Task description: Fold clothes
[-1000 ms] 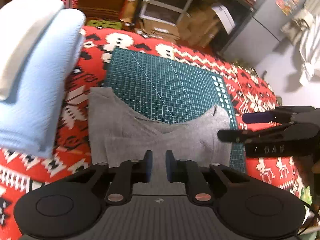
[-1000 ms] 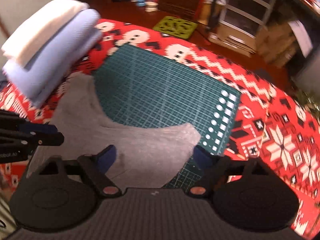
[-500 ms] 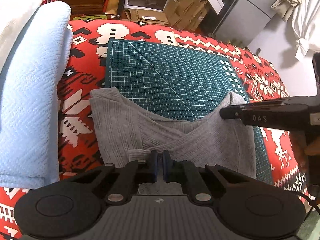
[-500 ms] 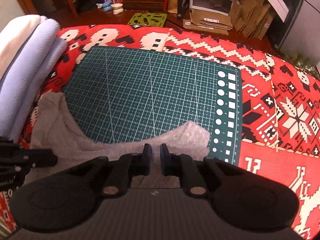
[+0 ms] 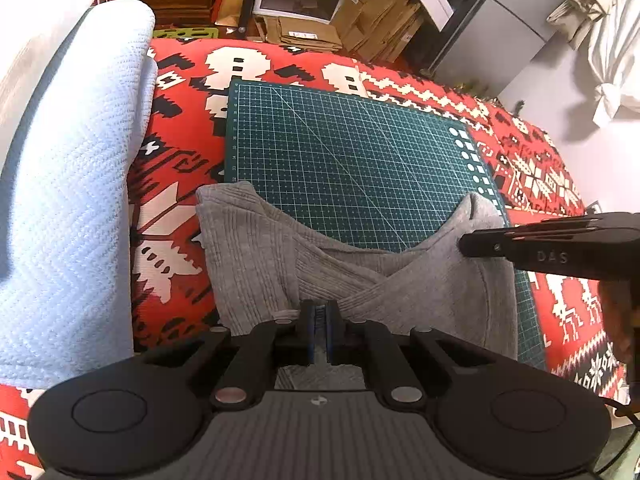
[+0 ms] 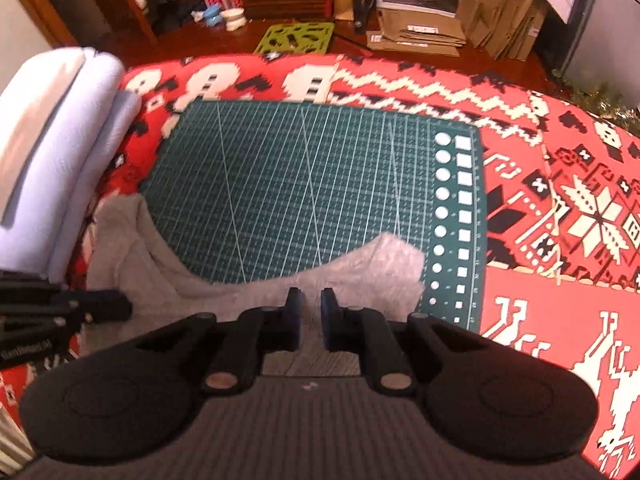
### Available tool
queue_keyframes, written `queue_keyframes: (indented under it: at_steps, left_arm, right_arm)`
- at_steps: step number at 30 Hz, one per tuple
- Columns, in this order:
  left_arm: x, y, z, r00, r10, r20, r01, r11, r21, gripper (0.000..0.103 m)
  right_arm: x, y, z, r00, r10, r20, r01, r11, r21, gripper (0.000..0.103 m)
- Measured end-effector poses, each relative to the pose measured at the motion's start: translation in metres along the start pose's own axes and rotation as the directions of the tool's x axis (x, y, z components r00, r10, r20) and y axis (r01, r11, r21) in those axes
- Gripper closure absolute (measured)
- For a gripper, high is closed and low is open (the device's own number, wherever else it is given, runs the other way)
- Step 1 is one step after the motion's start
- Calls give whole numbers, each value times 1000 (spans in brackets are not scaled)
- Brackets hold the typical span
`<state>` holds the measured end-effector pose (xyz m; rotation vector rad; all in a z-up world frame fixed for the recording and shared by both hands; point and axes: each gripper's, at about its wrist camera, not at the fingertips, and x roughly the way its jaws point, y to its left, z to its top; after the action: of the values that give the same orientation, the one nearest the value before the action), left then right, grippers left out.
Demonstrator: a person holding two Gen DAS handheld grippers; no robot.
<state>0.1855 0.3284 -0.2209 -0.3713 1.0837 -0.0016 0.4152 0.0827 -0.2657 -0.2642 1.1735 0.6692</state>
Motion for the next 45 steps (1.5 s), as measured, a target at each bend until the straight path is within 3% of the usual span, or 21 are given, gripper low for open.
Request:
queue_keyframes:
  at_steps: [5, 8, 11, 19, 21, 29, 36, 45]
  left_arm:
    - [-18, 2, 2, 1000, 1, 19, 0, 1000, -23, 96]
    - [-29, -2, 1, 1000, 1, 31, 0, 1000, -21, 96]
    - [-34, -7, -5, 1000, -8, 22, 8, 1000, 4, 96]
    - [-43, -23, -38, 997, -65, -39, 64, 997, -31, 96]
    - [-37, -30, -49, 994, -76, -72, 74, 997, -25, 96]
    - [-26, -40, -82, 991, -44, -129, 44, 999, -3, 96]
    - [-40, -55, -84, 996, -42, -84, 45, 998, 38, 96]
    - [-38, -93, -66, 992, -129, 13, 125, 981, 151, 96]
  right_arm:
    - [-15, 2, -2, 999, 18, 35, -19, 1000, 13, 88]
    - [-27, 5, -10, 999, 31, 27, -31, 999, 7, 78]
    - [-38, 8, -22, 999, 46, 10, -46, 999, 2, 77]
    - [-55, 23, -72, 992, 94, -81, -93, 996, 13, 83]
    - [-55, 27, -84, 989, 105, -108, -105, 994, 8, 95]
    - [-45, 27, -129, 978, 112, -176, -102, 993, 65, 96]
    - [-66, 28, -155, 981, 121, -149, -112, 991, 68, 95]
    - [-81, 19, -146, 1000, 11, 10, -12, 990, 138, 94]
